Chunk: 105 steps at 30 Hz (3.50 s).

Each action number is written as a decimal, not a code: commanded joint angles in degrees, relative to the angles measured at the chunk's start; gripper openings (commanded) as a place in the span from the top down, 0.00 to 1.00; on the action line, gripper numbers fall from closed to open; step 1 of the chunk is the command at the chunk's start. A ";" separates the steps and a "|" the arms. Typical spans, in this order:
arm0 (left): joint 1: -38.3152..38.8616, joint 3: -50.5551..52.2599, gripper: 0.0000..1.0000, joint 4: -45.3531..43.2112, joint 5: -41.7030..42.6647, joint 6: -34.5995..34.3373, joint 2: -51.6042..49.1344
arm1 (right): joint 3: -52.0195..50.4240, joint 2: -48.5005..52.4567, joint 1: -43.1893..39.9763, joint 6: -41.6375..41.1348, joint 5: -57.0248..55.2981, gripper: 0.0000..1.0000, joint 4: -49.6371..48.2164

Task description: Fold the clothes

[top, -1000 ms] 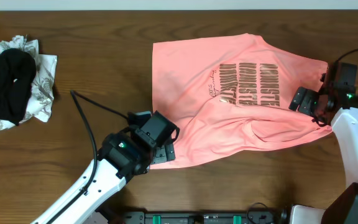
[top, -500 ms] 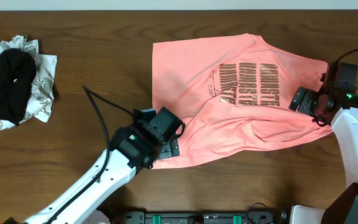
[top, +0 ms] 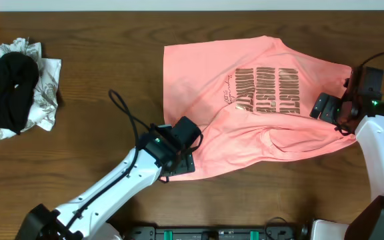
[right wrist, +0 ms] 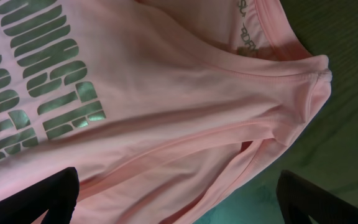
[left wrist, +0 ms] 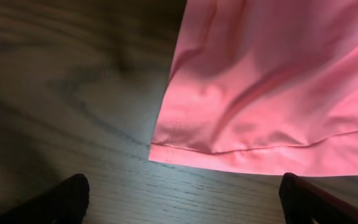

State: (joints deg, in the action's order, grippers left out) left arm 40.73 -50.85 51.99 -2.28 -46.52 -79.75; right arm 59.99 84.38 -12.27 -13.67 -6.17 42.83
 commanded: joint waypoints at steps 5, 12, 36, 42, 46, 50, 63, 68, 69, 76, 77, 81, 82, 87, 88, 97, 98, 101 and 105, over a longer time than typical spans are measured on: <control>0.07 4.92 0.02 -4.59 2.80 -0.55 -0.22 | -0.22 0.39 0.07 -1.07 -0.35 0.01 0.02; 0.07 8.85 0.02 -10.78 3.19 -0.57 -0.26 | -0.22 0.39 0.09 -1.09 -0.90 0.01 0.04; -1.33 13.00 0.02 -21.62 8.35 -15.04 -0.33 | -0.22 0.39 0.09 -1.07 -0.87 0.01 0.20; -2.51 15.56 0.02 -25.22 11.06 -17.70 -0.31 | -0.22 0.39 0.09 -1.07 -0.87 0.01 0.17; -2.80 15.82 0.02 -25.62 10.21 -17.92 -0.33 | -0.22 0.39 0.09 -1.07 -0.87 0.01 0.17; -2.80 15.82 0.03 -25.55 9.75 -18.12 -0.37 | -0.22 0.39 0.09 -1.07 -0.85 0.01 0.20; -2.80 16.13 0.41 -25.31 9.75 -18.08 -0.37 | -0.22 0.39 0.09 -1.09 -0.85 0.01 0.22; -2.80 16.13 0.49 -25.35 9.75 -17.25 -0.35 | -0.22 0.39 0.09 -1.09 -0.85 0.01 0.22; -2.80 16.13 0.51 -25.38 9.75 -16.98 -0.35 | -0.22 0.39 0.09 -1.09 -0.87 0.01 0.22; -2.80 16.13 0.27 -25.42 9.75 -16.33 -0.35 | -0.22 0.39 0.09 -1.09 -0.87 0.01 0.22; -2.80 16.13 0.21 -25.42 9.75 -16.31 -0.35 | -0.22 0.39 0.09 -1.09 -0.87 0.01 0.22; -3.89 14.23 0.20 -24.06 9.77 -10.01 -0.31 | -0.22 0.39 0.09 -1.09 -0.87 0.01 0.20; -4.57 12.87 0.20 -22.45 9.77 -8.24 -0.31 | -0.22 0.39 0.09 -1.09 -0.87 0.01 0.20; -6.40 7.98 0.20 -14.75 9.49 -1.95 -0.31 | -0.22 0.39 0.09 -1.09 -0.87 0.01 0.17; -6.43 7.76 0.20 -13.94 9.09 -1.53 -0.31 | -0.22 0.39 0.09 -1.09 -0.85 0.01 0.17; -6.38 8.02 0.19 -11.96 6.64 0.59 -2.43 | -0.22 0.39 0.09 -1.09 -0.85 0.01 0.20; -6.38 8.02 0.18 -11.80 6.45 0.70 -3.04 | -0.22 0.39 0.09 -1.09 -0.85 0.01 0.20; -6.38 8.02 0.16 -11.69 6.71 0.66 -4.83 | -0.22 0.39 0.09 -1.09 -0.87 0.01 0.20; -6.38 8.02 0.14 -11.80 7.87 0.63 -7.26 | -0.22 0.39 0.09 -1.09 -0.87 0.01 0.20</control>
State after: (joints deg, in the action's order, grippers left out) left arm 34.59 -42.37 40.03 5.82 -46.72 -85.49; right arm 59.99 84.38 -12.27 -13.67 -6.28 42.98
